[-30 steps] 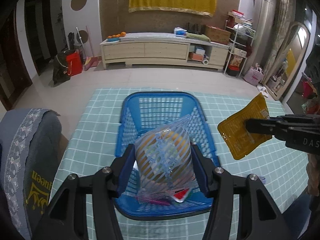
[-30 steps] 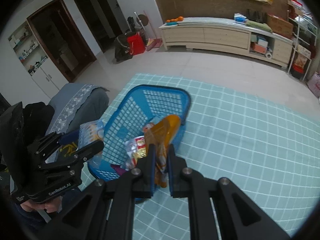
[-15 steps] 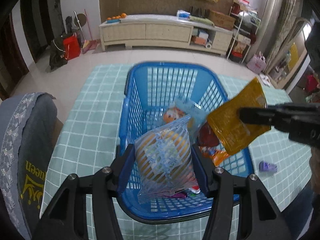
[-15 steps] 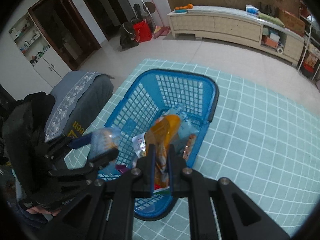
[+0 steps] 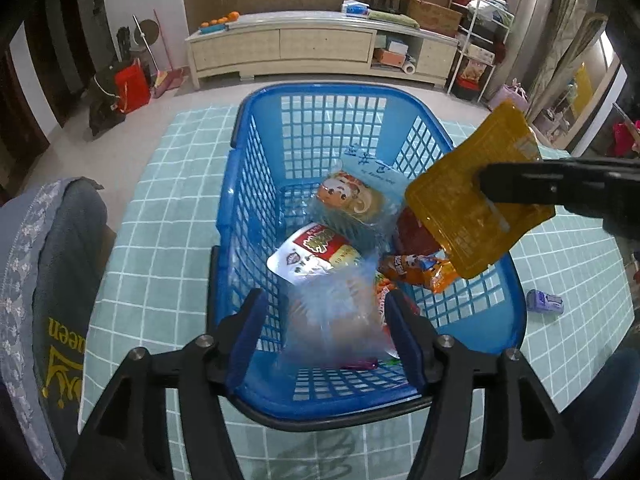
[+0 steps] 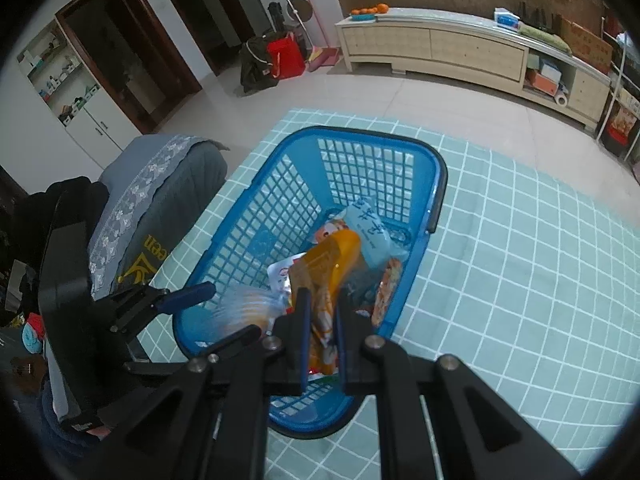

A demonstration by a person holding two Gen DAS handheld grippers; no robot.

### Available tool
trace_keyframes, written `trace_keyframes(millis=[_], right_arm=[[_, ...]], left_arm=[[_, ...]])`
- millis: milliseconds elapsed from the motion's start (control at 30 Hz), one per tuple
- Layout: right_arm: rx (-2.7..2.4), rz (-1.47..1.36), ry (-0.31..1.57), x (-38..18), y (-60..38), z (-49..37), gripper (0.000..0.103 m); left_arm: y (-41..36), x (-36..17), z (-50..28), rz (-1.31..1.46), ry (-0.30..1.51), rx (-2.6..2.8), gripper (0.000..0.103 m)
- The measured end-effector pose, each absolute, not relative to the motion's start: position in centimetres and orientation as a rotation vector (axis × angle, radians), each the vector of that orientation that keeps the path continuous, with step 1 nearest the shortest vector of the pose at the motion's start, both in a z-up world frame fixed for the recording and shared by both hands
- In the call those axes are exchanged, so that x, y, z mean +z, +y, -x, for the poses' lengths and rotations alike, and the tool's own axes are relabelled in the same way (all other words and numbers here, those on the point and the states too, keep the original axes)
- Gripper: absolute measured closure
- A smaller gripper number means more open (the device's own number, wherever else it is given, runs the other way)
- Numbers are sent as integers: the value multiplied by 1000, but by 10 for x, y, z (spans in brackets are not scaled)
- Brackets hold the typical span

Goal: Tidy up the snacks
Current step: 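Open the left tool to drop the cookie bag into the basket, then open the right tool to drop the orange pouch into the basket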

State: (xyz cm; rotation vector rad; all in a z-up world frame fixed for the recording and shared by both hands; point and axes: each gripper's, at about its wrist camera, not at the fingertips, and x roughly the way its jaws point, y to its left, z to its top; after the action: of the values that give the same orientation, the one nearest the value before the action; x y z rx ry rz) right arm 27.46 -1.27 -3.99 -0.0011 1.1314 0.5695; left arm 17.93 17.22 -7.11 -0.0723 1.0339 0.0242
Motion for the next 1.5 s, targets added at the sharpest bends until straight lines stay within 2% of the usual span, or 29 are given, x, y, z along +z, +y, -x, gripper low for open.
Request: trace_keyframes(millis=[667, 1400, 1500], right_arm=[[586, 68, 1091, -26, 26, -294, 89], [563, 69, 1144, -76, 56, -360, 89], [551, 99, 1131, -78, 61, -361, 84]], left_arm=[[223, -22, -183, 112, 931, 117, 40], [264, -37, -238, 113, 887, 147, 40], [265, -40, -240, 118, 890, 143, 40]])
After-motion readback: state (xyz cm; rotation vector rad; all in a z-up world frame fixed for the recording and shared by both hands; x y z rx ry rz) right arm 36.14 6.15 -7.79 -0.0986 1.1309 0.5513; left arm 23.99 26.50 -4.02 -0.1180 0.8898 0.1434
